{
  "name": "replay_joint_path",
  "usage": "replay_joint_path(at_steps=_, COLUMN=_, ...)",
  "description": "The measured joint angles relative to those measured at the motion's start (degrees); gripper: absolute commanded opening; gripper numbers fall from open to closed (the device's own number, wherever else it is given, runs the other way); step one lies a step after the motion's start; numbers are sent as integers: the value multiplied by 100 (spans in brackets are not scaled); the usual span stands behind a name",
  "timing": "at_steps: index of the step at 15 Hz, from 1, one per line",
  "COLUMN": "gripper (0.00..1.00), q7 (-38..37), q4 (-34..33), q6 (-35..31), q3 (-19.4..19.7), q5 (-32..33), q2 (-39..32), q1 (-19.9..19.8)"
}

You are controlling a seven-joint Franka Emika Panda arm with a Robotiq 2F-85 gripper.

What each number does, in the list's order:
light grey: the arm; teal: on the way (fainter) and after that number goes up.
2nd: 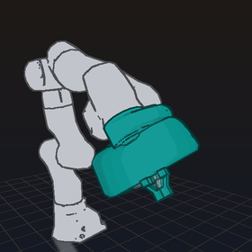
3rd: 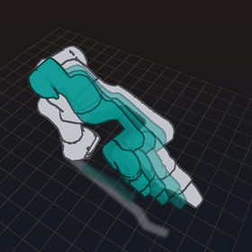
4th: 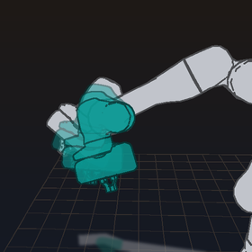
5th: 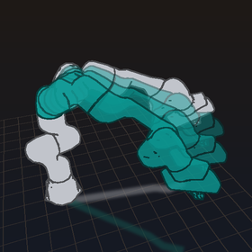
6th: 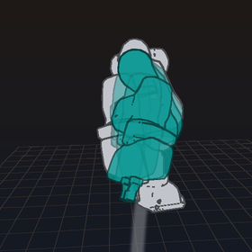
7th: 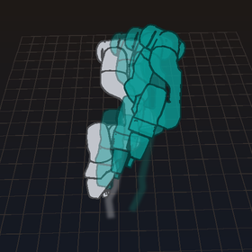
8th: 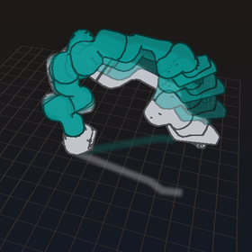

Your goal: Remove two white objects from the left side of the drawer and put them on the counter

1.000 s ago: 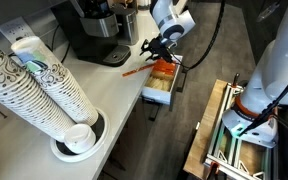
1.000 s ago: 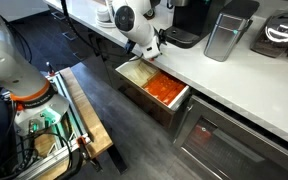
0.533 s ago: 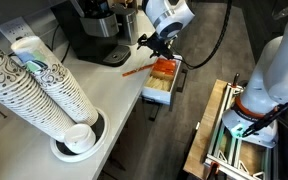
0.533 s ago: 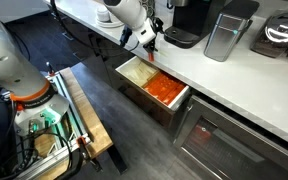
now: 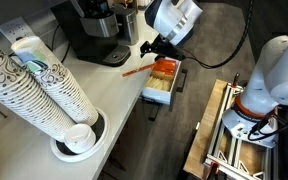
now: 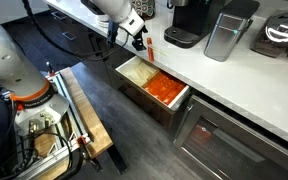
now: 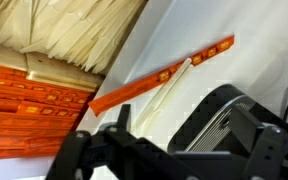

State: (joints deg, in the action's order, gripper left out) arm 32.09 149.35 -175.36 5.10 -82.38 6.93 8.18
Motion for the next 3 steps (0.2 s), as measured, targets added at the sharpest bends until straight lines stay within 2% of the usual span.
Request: replay_joint_path(at_steps=3, gripper=100, q7=-219, q4=262, q6=0, q3=-58, q5=519, q2=232, q1=-3)
